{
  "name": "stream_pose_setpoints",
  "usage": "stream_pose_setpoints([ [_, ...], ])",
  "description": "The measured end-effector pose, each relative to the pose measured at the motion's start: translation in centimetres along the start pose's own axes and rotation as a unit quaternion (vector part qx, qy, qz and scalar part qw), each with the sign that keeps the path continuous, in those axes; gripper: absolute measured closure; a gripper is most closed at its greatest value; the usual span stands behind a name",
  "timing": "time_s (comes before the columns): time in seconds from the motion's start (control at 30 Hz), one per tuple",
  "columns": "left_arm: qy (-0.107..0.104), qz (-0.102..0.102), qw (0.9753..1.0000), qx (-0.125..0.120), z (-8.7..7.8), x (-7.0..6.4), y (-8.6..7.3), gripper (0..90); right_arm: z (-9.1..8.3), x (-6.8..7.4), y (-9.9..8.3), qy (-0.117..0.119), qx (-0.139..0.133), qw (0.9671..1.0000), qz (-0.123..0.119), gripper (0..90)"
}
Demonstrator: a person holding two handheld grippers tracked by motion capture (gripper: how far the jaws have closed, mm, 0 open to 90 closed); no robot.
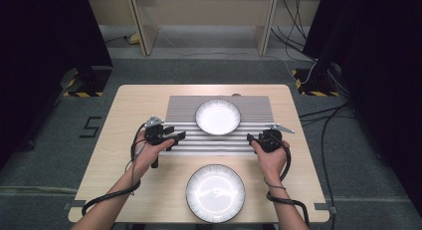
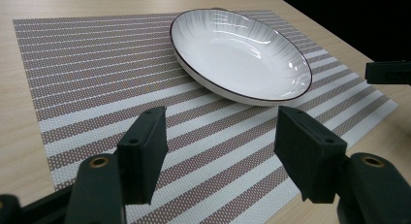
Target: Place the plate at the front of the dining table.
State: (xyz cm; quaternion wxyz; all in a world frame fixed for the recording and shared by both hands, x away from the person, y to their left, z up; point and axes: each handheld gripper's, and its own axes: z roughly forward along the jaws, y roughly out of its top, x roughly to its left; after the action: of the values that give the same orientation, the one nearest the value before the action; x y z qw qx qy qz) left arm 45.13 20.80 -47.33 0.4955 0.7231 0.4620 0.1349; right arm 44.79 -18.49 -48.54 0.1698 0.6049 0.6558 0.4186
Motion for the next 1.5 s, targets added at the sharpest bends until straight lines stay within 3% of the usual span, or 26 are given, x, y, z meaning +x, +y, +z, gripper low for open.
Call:
stream_pose_setpoints([
  [0.67, -0.005, -0.011, 0.9999, -0.010, -2.5, 0.1, -1.8, 35.4, -1.7, -0.8, -0.9, 0.001, -0.002, 1.0000, 0.007, 45.6],
  [0.73, -0.011, -0.024, 0.9995, -0.015, -2.8, 0.2, -2.0, 35.4, -1.9, -0.9, -1.0, 0.001, -0.002, 1.0000, 0.009, 45.6],
  [1.13, 0.001, -0.021, 0.9997, -0.009, -4.0, 0.6, -3.8, 35.5, -3.0, -1.4, -1.7, -0.002, -0.003, 0.9999, 0.012, 45.6],
  [1.23, 0.005, -0.008, 1.0000, -0.003, -4.3, 0.6, -4.3, 35.5, -3.3, -1.6, -1.9, -0.003, -0.003, 0.9999, 0.011, 45.6],
  [1.5, 0.012, -0.015, 0.9998, -0.008, -5.5, 1.1, -5.0, 35.5, -4.3, -2.2, -2.4, -0.009, -0.007, 0.9998, 0.015, 45.5],
])
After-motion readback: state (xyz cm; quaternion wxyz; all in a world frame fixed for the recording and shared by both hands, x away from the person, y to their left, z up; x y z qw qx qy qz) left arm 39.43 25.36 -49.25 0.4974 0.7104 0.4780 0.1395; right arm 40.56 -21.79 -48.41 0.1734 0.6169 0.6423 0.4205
